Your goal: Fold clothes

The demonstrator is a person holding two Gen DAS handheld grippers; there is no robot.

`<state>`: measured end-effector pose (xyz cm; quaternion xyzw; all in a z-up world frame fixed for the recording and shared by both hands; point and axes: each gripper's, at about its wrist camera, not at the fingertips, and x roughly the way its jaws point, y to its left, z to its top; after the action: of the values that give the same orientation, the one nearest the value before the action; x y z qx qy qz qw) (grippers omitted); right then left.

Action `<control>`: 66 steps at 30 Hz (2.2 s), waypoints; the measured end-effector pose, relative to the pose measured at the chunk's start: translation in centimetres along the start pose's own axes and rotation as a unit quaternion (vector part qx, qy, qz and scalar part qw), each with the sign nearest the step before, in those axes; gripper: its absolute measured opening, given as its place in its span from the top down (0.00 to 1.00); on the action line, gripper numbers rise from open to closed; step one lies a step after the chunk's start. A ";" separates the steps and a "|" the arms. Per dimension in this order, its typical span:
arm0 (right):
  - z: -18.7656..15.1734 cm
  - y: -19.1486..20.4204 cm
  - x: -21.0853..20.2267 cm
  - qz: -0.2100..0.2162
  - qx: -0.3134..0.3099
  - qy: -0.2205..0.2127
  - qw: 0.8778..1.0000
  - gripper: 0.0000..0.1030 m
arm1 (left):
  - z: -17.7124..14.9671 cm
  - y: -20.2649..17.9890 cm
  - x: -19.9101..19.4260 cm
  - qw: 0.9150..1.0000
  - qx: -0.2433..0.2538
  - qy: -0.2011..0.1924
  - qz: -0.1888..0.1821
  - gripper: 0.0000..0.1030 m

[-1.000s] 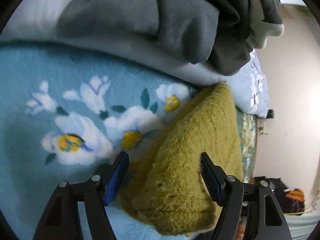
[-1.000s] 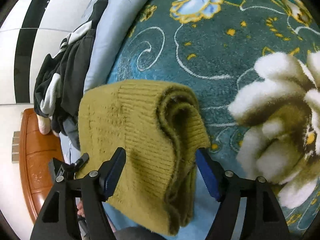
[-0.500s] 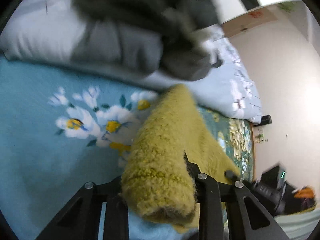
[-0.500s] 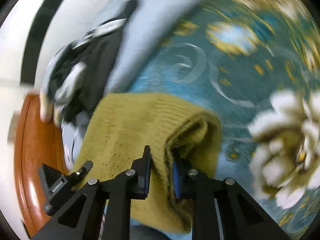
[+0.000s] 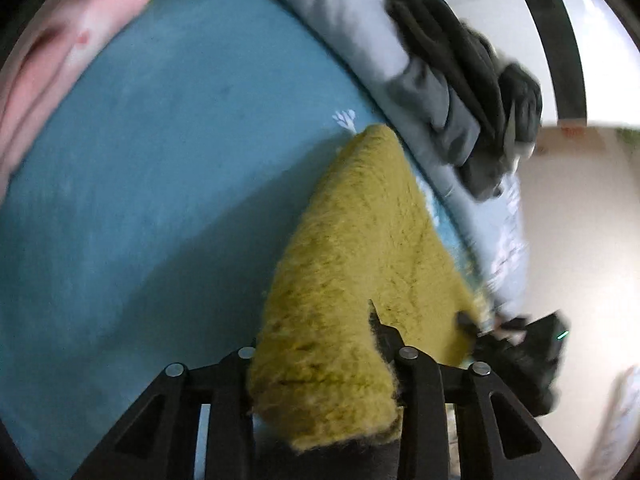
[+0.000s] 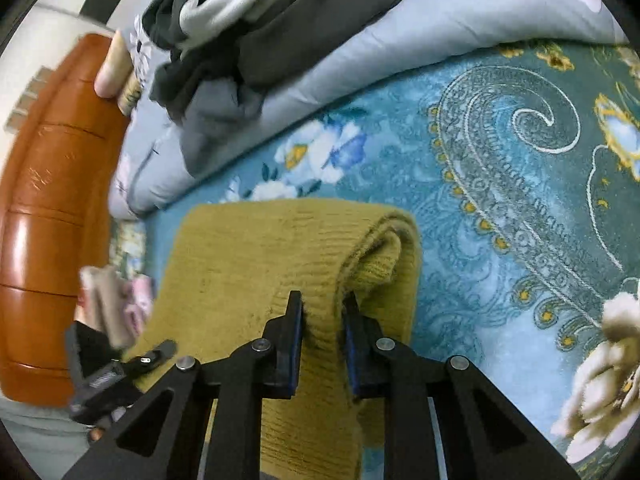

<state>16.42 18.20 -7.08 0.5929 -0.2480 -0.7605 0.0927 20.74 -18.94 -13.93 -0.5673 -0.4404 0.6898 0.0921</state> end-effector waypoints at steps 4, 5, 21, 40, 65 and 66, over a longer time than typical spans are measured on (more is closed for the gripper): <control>-0.6 -0.3 -0.4 -0.021 -0.016 -0.006 1.000 0.77 | 0.1 -0.9 -0.3 1.000 0.016 0.017 0.021 0.56; -0.7 -0.5 -0.6 -0.023 -0.016 -0.007 1.000 0.76 | -0.1 -0.9 -0.8 0.999 0.017 0.013 0.027 0.55; -3.7 -9.0 -1.4 0.115 0.132 -0.018 0.984 0.47 | -1.9 -2.8 -7.3 0.990 0.049 -0.048 0.124 0.38; -4.8 -5.7 2.1 0.083 0.181 -0.050 0.979 0.38 | 5.5 0.6 3.6 0.991 0.077 0.069 0.086 0.34; 0.6 11.0 -11.1 0.085 -0.037 -0.107 0.990 0.74 | 2.5 -10.6 -12.7 0.975 0.215 -0.063 0.000 0.75; 0.5 12.7 -12.0 0.101 -0.054 -0.113 0.987 0.74 | 2.4 -10.8 -15.3 0.972 0.221 -0.082 -0.008 0.75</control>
<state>17.39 12.59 9.47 0.4696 -0.2739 -0.8215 0.1720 19.86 -23.29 4.42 -0.4709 -0.2877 0.8134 0.1843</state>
